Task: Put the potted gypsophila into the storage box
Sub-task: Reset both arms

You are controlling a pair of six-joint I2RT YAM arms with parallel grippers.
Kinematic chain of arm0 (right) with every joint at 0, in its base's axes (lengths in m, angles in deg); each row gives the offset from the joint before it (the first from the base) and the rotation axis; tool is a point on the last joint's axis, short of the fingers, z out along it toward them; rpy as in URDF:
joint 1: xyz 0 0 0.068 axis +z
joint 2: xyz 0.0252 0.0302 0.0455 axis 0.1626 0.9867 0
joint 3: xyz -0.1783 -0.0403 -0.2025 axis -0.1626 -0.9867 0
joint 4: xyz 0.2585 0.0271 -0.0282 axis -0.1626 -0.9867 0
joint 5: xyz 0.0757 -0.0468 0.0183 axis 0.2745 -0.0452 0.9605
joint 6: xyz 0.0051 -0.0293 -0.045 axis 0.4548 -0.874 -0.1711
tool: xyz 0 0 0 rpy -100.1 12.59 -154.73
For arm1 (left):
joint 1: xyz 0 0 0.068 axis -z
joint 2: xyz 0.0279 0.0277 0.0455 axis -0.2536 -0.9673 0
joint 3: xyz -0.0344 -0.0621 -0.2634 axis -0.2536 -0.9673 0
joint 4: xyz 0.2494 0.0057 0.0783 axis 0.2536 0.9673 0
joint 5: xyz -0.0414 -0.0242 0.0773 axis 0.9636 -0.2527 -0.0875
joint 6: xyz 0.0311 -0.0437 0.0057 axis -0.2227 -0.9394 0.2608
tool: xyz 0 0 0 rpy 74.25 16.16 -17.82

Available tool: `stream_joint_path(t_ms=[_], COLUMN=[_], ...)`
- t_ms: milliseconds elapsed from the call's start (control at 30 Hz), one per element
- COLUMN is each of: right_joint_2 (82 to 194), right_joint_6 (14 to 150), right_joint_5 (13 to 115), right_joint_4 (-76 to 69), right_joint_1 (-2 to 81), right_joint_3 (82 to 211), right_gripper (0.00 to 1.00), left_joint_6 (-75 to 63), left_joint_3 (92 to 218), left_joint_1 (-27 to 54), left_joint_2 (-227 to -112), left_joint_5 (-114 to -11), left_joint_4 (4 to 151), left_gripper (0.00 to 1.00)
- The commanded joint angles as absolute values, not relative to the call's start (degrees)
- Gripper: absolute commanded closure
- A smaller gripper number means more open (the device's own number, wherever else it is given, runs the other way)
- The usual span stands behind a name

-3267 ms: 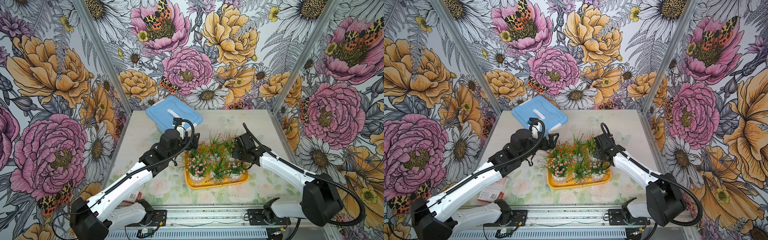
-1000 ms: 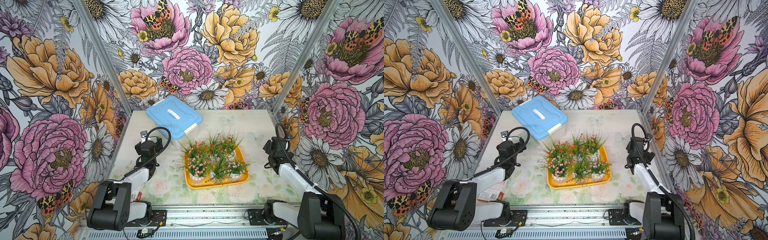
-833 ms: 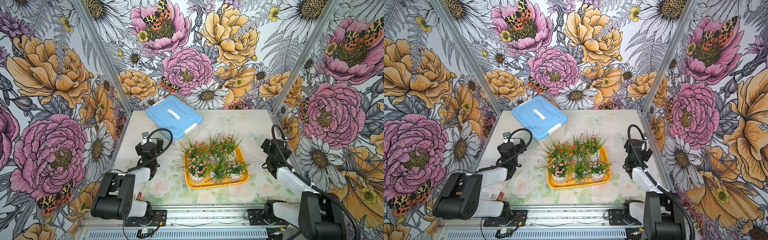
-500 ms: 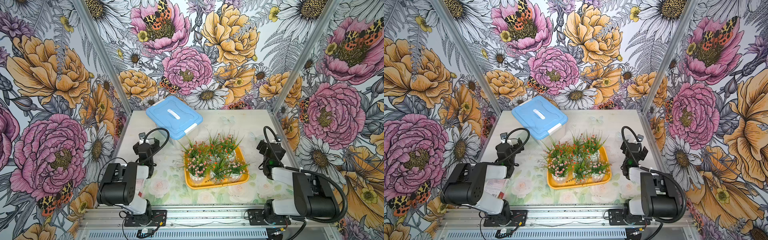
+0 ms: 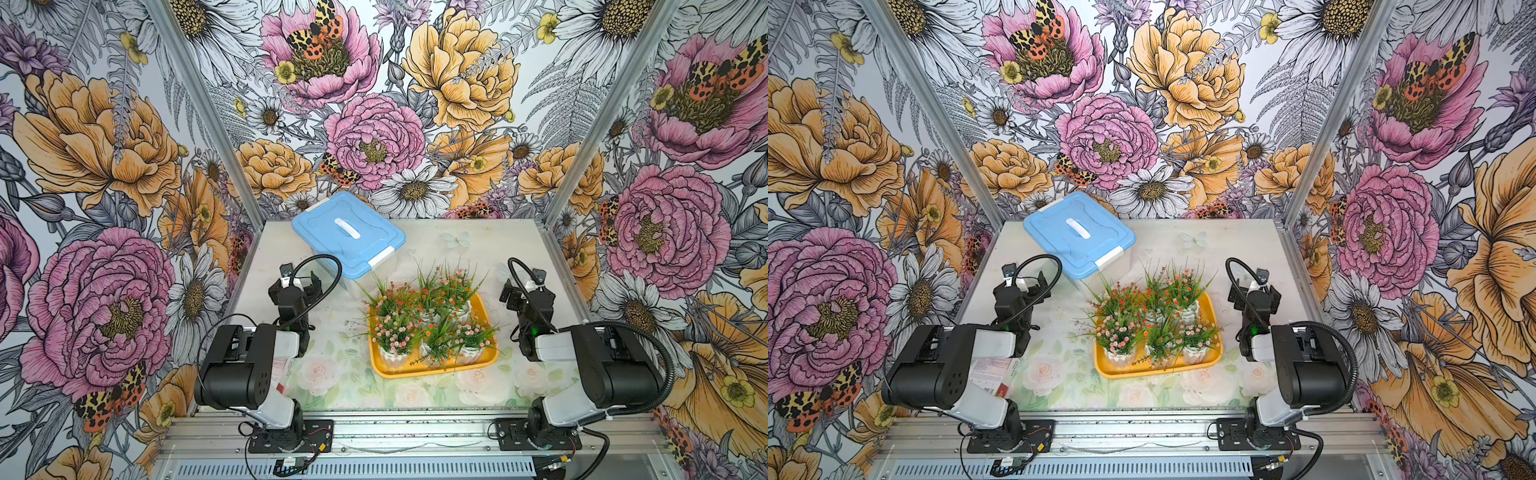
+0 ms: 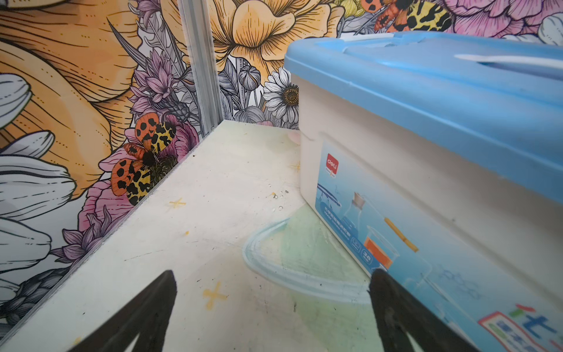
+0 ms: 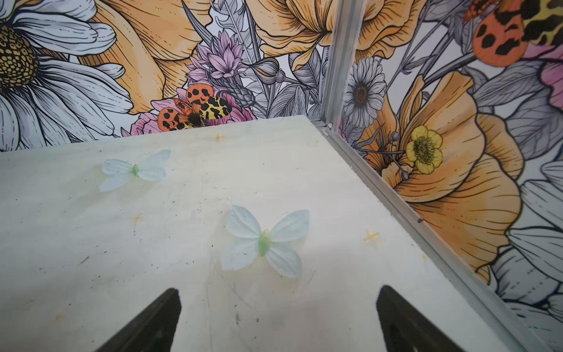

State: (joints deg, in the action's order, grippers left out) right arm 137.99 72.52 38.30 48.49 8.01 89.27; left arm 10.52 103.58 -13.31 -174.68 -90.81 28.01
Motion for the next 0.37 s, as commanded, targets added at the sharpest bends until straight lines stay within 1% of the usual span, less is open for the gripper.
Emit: stream_joint_path(t_ms=[0,67,100,333], right_joint_2=[138.47,137.76,138.44,137.9], right_joint_6=[71.63,71.95,71.36,71.53], right_joint_5=[39.25,38.94,38.94,38.64], right_joint_4=[49.73,47.81,49.57,48.82], right_joint_1=[8.26,8.44,8.46,8.72], right_joint_3=[90.88,91.24,91.08,91.03], right_gripper=[0.0,0.0,0.0,0.01], left_joint_6=[11.25,11.21,11.08,11.05], left_joint_3=[102.96,103.18,103.18,103.05], left_joint_1=[-12.85,-12.93,-13.11,-13.19], left_joint_2=[-174.88,-174.96,-174.9,-174.79], left_joint_5=[-90.82,-90.59,-90.26,-90.1], left_joint_4=[26.11,26.38,26.59,26.47], left_gripper=[0.01,0.01,0.01,0.01])
